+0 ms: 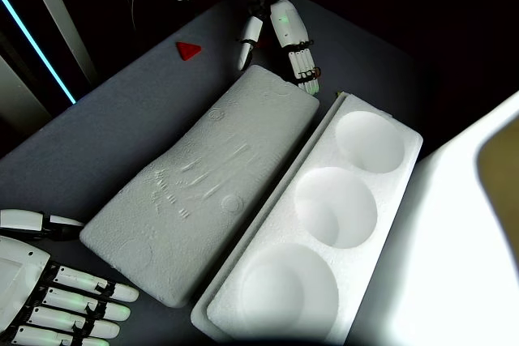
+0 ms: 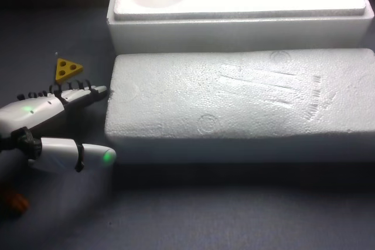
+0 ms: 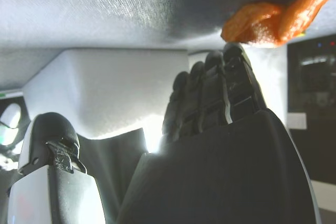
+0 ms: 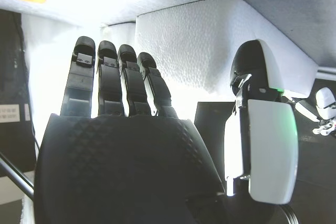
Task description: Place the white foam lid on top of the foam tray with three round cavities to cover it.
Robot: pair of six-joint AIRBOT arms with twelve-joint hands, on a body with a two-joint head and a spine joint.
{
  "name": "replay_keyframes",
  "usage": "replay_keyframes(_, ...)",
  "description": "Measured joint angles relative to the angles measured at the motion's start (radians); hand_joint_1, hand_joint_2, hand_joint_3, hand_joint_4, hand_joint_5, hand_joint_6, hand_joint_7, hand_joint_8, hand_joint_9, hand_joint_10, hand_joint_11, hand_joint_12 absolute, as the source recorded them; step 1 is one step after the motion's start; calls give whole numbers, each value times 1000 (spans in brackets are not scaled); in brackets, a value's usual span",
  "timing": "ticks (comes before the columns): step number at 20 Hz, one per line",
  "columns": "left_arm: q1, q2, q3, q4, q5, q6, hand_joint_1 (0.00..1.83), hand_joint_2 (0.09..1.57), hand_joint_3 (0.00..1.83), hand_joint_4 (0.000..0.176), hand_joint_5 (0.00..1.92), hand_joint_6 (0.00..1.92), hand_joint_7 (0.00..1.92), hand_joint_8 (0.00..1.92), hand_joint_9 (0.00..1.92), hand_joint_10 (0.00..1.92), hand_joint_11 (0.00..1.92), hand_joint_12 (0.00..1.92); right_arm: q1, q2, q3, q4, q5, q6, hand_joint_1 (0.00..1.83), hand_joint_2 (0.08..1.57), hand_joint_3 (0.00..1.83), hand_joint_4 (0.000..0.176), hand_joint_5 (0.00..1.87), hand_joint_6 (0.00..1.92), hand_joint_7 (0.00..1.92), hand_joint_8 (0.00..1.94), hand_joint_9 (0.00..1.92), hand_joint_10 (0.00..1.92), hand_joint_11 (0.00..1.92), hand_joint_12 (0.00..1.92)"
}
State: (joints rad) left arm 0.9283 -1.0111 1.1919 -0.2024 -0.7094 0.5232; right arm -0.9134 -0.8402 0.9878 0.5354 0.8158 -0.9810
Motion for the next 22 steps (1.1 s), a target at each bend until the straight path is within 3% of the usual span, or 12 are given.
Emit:
replay_keyframes(11, -3, -16, 5, 0, -3, -5, 349, 1026, 9, 0, 111, 25, 9, 2, 0, 0, 0, 0, 0, -14, 5, 11, 9, 8, 514, 1148, 10, 0, 67, 22, 31, 12, 14, 6, 0, 0)
replay_keyframes(13, -8, -21, 9, 4, -4, -6, 340, 1023, 6, 0, 120, 25, 16, 4, 0, 0, 0, 0, 0, -16, 8, 11, 11, 8, 491, 1157, 0, 0, 113, 3, 99, 4, 89, 12, 0, 800)
replay_keyframes(14, -11, -21, 9, 3, -4, -6, 331, 1022, 5, 0, 123, 24, 19, 5, 0, 0, 0, 0, 0, -16, 8, 11, 10, 9, 502, 1152, 0, 0, 130, 4, 109, 3, 91, 11, 0, 940)
replay_keyframes(15, -14, -21, 9, 3, -8, -10, 331, 1022, 5, 0, 123, 24, 19, 5, 0, 0, 0, 0, 0, -18, 10, 10, 11, 11, 502, 1152, 0, 0, 130, 4, 109, 3, 91, 11, 0, 940)
replay_keyframes(17, -14, -28, 9, 8, -11, -13, 305, 1036, 10, 0, 135, 22, 30, 6, 0, 0, 0, 0, 0, -24, 10, 13, 13, 12, 491, 1158, 1, 0, 165, 6, 150, 6, 141, 28, 0, 1246)
replay_keyframes(18, -15, -28, 11, 8, -14, -13, 297, 1045, 12, 0, 142, 22, 33, 6, 0, 0, 0, 0, 1, -27, 10, 12, 13, 14, 486, 1164, 2, 0, 161, 2, 145, 3, 144, 29, 0, 1309)
replay_keyframes(22, -19, -33, 16, 7, -17, -20, 244, 1082, 21, 0, 160, 20, 48, 7, 3, 1, 0, 0, 1, -30, 12, 13, 18, 17, 472, 1168, 0, 0, 191, 8, 182, 9, 183, 42, 0, 1411)
